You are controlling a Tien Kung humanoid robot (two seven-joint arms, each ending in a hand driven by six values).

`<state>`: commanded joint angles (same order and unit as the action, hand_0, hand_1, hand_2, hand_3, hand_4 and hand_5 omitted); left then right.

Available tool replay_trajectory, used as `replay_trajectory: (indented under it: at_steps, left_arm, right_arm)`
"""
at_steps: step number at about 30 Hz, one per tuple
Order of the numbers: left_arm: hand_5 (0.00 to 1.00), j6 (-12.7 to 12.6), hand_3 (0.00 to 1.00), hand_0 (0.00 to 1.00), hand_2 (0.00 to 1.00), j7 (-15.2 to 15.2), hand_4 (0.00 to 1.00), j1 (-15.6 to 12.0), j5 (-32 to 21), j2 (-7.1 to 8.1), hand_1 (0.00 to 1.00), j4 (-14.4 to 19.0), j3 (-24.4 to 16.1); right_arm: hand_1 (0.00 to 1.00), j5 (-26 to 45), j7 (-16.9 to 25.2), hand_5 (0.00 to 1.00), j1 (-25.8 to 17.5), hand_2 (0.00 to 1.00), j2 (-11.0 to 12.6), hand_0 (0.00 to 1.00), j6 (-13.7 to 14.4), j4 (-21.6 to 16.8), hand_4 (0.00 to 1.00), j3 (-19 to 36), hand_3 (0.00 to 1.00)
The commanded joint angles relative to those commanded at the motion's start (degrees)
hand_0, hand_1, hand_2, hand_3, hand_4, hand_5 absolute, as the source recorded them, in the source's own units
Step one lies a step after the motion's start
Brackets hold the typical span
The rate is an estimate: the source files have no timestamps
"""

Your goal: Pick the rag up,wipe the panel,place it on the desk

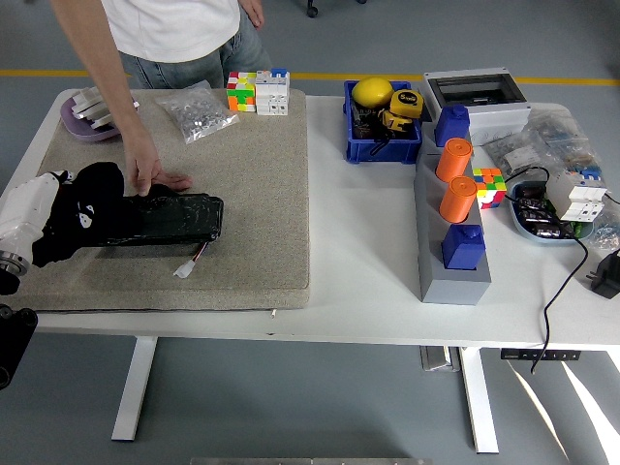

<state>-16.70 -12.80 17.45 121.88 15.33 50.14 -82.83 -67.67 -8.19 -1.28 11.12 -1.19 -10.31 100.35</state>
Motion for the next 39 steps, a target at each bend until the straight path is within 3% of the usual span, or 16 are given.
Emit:
replay_trajectory:
  at_steps: [18, 32, 39]
  left_arm:
    - [0.002, -0.1, 0.318, 0.258, 0.413, 0.4, 0.002, 2.9, -1.4, -3.69, 0.182, 2.4, 9.7]
    - [0.002, -0.2, 0.319, 0.261, 0.413, 0.4, 0.002, 4.4, -2.8, -5.17, 0.182, 3.6, 16.9]
    - [0.002, -0.3, 0.318, 0.261, 0.413, 0.5, 0.002, 4.2, -3.1, -5.93, 0.182, 4.4, 18.1]
  right_arm:
    - [0.627, -0.1, 0.0, 0.563, 0.0, 0.687, 0.2, 0.791, 0.0, 0.0, 0.998, 0.1, 0.643]
    - [0.627, -0.2, 0.0, 0.562, 0.2, 0.687, 0.3, 0.790, 0.0, 0.0, 0.998, 0.0, 0.643]
    - [0.627, -0.1, 0.0, 0.562, 0.0, 0.687, 0.3, 0.788, 0.0, 0.0, 0.998, -0.1, 0.642]
